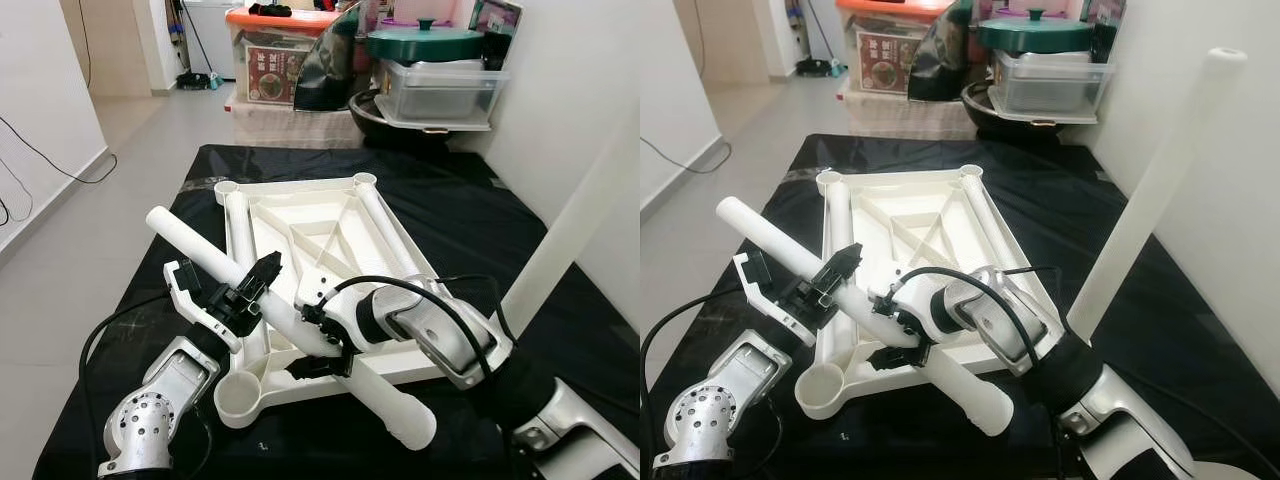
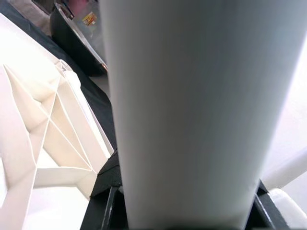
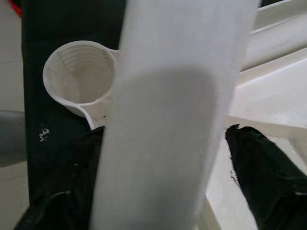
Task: Building children table
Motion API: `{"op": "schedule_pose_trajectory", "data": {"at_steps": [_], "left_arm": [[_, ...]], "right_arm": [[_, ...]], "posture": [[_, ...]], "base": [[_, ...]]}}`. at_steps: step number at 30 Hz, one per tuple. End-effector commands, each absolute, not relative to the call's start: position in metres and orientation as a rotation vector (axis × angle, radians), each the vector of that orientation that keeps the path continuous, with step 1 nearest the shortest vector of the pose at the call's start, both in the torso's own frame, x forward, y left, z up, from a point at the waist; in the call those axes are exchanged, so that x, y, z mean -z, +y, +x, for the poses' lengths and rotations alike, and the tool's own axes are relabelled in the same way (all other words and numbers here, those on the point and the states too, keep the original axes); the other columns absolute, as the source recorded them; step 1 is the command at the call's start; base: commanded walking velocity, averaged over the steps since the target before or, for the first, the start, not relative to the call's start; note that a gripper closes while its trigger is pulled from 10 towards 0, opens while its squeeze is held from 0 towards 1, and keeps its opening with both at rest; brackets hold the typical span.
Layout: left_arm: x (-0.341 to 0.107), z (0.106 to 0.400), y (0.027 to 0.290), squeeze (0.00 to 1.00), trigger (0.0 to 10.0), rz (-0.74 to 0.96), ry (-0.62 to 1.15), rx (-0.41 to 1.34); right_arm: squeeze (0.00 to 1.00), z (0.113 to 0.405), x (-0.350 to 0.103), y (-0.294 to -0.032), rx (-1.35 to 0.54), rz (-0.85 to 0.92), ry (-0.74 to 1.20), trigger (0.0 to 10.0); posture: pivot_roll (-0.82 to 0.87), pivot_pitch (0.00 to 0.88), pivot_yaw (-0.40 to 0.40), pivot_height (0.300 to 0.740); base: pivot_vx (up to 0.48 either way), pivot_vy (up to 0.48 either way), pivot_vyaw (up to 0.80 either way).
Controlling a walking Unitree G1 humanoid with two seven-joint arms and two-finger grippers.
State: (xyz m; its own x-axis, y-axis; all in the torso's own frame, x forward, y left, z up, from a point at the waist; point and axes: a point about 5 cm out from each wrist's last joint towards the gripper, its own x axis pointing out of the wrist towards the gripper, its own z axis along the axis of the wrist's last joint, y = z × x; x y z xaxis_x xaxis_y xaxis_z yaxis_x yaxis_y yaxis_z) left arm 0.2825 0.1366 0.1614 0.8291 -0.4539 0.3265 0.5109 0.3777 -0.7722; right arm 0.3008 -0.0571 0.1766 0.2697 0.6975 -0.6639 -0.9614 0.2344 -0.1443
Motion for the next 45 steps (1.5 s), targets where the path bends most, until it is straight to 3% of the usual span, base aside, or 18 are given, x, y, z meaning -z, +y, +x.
{"op": "schedule_pose_trajectory", "data": {"at_steps": [1, 17, 18, 19, 21, 22, 38, 45], "left_arm": [[-0.166, 0.283, 0.128, 0.0, 0.0, -1.002, -0.064, 0.664], [-0.164, 0.287, 0.127, 0.0, 0.0, -0.941, -0.056, 0.633], [-0.164, 0.287, 0.127, 0.0, 1.3, -0.94, -0.056, 0.634], [-0.163, 0.287, 0.126, 0.12, 10.0, -0.923, -0.048, 0.629], [-0.162, 0.288, 0.126, 0.12, 10.0, -0.91, -0.042, 0.626], [-0.162, 0.288, 0.125, 1.0, 10.0, -0.89, -0.052, 0.625], [-0.168, 0.28, 0.125, 1.0, 10.0, -0.942, -0.103, 0.717], [-0.174, 0.27, 0.123, 1.0, 10.0, -0.982, -0.12, 0.81]], "right_arm": [[0.0, 0.299, -0.163, -0.056, -1.208, -0.604, 0.582, 0.0], [0.0, 0.289, -0.165, -0.061, -1.278, -0.584, 0.578, 0.0], [0.0, 0.289, -0.165, -0.061, -1.278, -0.584, 0.578, 0.0], [0.0, 0.29, -0.167, -0.064, -1.268, -0.576, 0.576, 0.0], [0.0, 0.291, -0.169, -0.066, -1.26, -0.571, 0.574, 0.0], [0.0, 0.293, -0.171, -0.07, -1.246, -0.56, 0.571, 0.0], [0.0, 0.295, -0.191, -0.103, -1.167, -0.464, 0.559, 0.0], [0.0, 0.312, -0.218, -0.116, -1.025, -0.376, 0.468, 0.0]], "posture": [[-0.08, 0.0, -0.064, 0.74], [-0.09, 0.0, -0.057, 0.74], [-0.09, 0.0, -0.057, 0.74], [-0.09, 0.0, -0.056, 0.74], [-0.09, 0.0, -0.056, 0.74], [-0.09, 0.0, -0.056, 0.74], [-0.1, 0.0, -0.044, 0.74], [-0.1, 0.0, -0.042, 0.74]], "base": [[0.0, 0.0, 0.0], [0.0, 0.0, 0.0], [0.0, 0.0, 0.0], [0.0, 0.0, 0.0], [0.0, 0.0, 0.0], [0.0, 0.0, 0.0], [0.0, 0.0, 0.0], [0.0, 0.0, 0.0]]}}
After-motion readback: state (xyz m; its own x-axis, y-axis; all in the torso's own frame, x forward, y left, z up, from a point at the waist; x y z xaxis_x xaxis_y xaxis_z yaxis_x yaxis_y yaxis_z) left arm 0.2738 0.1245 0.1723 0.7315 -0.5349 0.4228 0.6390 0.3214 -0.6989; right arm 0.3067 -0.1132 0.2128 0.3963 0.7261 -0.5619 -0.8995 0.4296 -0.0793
